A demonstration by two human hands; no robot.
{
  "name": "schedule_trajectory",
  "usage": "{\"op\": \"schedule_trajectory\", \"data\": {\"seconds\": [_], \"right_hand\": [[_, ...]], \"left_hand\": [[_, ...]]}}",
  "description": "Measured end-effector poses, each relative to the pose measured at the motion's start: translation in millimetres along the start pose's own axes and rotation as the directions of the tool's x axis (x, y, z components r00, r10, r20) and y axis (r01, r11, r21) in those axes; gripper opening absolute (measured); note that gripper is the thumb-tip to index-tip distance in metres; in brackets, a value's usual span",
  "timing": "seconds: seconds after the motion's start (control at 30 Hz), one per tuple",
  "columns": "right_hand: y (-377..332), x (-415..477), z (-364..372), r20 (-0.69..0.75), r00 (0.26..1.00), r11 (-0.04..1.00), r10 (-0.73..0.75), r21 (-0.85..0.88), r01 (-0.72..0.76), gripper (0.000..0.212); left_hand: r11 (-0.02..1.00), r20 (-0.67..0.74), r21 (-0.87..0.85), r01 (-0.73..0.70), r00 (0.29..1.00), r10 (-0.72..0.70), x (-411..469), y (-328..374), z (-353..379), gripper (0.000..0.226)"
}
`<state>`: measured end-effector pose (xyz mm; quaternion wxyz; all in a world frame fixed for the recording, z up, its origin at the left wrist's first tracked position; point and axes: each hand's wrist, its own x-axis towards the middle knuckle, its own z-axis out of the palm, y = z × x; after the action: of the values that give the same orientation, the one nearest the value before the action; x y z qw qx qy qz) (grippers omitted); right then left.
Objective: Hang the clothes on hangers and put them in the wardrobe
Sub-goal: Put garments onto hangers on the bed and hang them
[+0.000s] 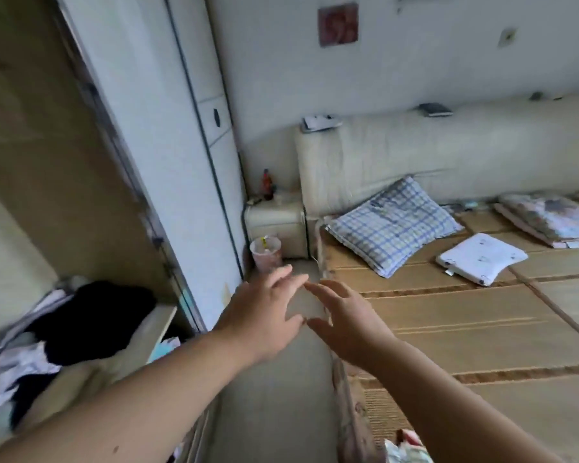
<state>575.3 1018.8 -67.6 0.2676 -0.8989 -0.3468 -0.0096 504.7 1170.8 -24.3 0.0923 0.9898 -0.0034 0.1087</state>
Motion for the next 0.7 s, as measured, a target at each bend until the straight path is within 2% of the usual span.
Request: {"op": "schedule_trajectory", "data": {"seconds": [0.17, 0.4, 0.57, 0.7], "right_hand": [[-120.5, 81.8, 4.4, -0.048, 0.970, 0.971, -0.236, 0.008, 0.237, 0.061], [-278.3, 160.6, 8.5, -0.130, 0.878, 0.881, -0.461, 0.051, 0.470, 0.058], [-373.9, 196.8, -4.6, -0.244, 0.779, 0.784, -0.577, 0.100, 0.612, 0.061], [-436.1, 223.7, -21.6, -0.296, 0.708, 0.688, -0.642, 0.187, 0.702, 0.060]], "left_hand": [[0.964, -0.224, 0.189, 0.185, 0.964, -0.141, -38.2, -95.7, -105.2, 0.063], [0.806, -0.517, 0.371, 0.462, 0.824, -0.234, -90.1, -187.6, -234.4, 0.062], [0.631, -0.682, 0.449, 0.632, 0.699, -0.216, -108.7, -224.5, -322.0, 0.066], [0.548, -0.726, 0.510, 0.663, 0.674, -0.140, -112.8, -235.5, -360.6, 0.067]]}}
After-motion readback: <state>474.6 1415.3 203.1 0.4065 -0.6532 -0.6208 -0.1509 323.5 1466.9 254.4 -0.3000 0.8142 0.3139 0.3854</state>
